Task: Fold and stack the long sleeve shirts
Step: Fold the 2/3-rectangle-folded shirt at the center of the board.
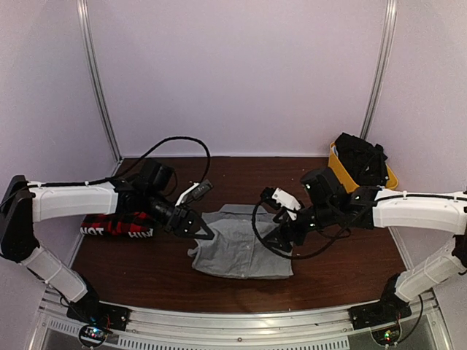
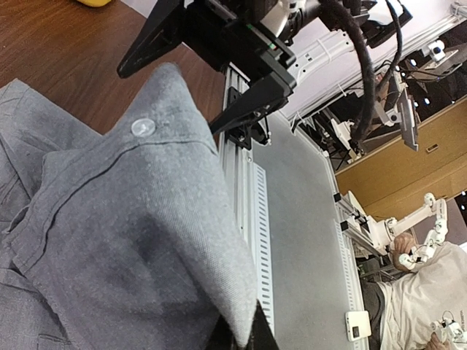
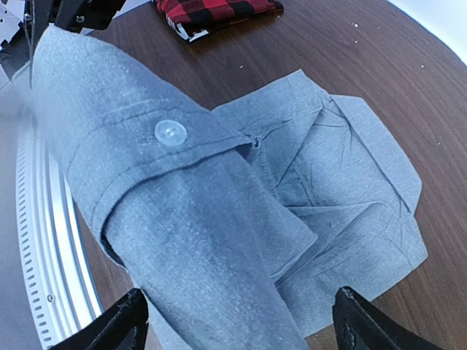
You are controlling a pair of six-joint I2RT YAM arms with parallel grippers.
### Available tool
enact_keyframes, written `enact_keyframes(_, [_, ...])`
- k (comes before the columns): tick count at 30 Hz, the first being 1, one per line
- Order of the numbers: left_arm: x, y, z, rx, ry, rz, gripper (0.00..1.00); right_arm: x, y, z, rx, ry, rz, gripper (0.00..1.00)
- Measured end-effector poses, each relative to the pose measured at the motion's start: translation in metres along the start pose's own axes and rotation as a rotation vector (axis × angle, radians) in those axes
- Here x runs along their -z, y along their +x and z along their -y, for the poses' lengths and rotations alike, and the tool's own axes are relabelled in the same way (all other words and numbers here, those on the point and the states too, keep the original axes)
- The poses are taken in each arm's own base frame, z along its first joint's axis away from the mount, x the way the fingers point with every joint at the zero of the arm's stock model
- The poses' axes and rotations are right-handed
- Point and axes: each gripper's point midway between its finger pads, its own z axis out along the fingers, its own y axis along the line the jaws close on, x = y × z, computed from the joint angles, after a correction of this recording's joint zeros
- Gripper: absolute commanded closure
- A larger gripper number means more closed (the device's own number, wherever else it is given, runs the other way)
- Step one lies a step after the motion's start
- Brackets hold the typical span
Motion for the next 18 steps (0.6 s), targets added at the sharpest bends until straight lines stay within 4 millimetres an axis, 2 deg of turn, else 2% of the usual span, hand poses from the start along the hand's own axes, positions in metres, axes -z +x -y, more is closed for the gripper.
enact_keyframes(2, [0.000, 0.000, 0.001, -0.007, 0.002, 0.000, 0.99, -0.003, 0.003, -0.004, 0.006, -0.018, -0.016, 0.21])
enact_keyframes(5, [0.001, 0.000, 0.002, -0.016, 0.003, 0.000, 0.99, -0.008, 0.009, -0.013, 0.005, -0.056, -0.043, 0.38])
enact_keyframes(7, [0.001, 0.000, 0.003, -0.019, 0.003, 0.001, 0.99, -0.010, 0.014, -0.020, 0.001, -0.081, -0.063, 0.56])
enact_keyframes(9, [0.001, 0.000, 0.003, -0.023, 0.002, 0.001, 0.99, -0.010, 0.016, -0.027, 0.006, -0.101, -0.074, 0.79])
enact_keyframes(11, [0.002, 0.003, 0.004, -0.026, 0.002, 0.001, 0.99, -0.009, 0.019, -0.035, -0.008, -0.120, -0.083, 0.98])
enact_keyframes(14, [0.004, 0.012, 0.006, -0.018, -0.002, -0.002, 0.99, -0.004, 0.022, -0.050, -0.015, -0.150, -0.082, 1.00])
enact_keyframes(18, [0.005, 0.029, 0.010, 0.002, -0.012, -0.008, 0.99, 0.008, 0.023, -0.080, -0.016, -0.209, -0.068, 1.00])
